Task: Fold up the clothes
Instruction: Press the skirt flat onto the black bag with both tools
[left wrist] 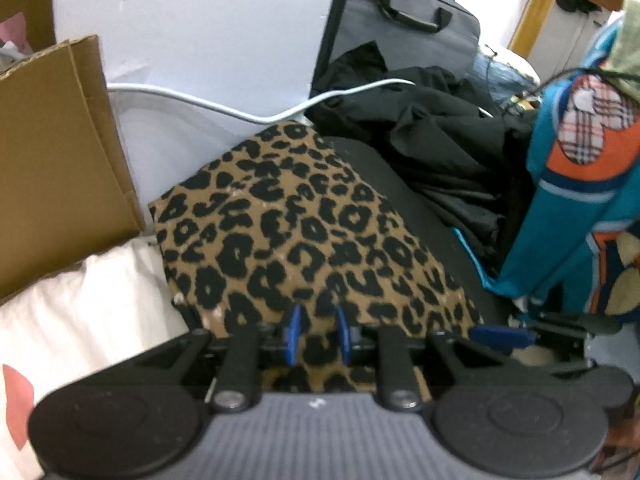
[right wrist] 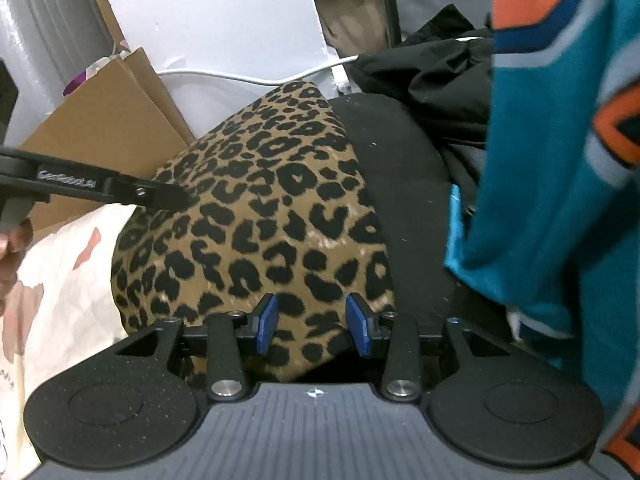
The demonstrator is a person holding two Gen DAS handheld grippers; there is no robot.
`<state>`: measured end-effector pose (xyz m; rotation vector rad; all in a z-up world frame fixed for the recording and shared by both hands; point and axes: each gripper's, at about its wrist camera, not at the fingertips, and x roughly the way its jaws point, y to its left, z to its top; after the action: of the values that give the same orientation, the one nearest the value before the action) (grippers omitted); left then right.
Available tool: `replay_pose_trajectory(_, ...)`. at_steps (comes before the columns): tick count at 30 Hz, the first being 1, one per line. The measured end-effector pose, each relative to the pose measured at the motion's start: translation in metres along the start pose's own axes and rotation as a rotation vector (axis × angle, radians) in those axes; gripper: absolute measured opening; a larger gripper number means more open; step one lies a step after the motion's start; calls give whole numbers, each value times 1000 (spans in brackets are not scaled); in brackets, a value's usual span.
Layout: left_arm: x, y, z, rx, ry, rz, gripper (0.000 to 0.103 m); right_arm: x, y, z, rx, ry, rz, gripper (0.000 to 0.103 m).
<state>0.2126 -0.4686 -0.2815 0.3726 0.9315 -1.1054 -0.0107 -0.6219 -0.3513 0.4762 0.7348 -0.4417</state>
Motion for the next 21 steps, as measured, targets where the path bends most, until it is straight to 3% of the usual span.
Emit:
replay_pose_trajectory(5, -12, -2, -26, -23, -3, 28, 27, -9, -6, -6, 27, 24, -25, 44)
replay_pose_trajectory(9, -25, 3, -52, -112, -6, 38, 33, -16, -10, -10, 50, 43, -45, 43)
replay_pose_trajectory(16, -35, 9, -91, -284, 21, -15, 44, -31, -15, -17, 99, 60, -50, 43)
replay_pose_trajectory(21, -29, -3, -113, -313, 57, -42, 52, -38, -13, -21, 138, 58, -26, 43)
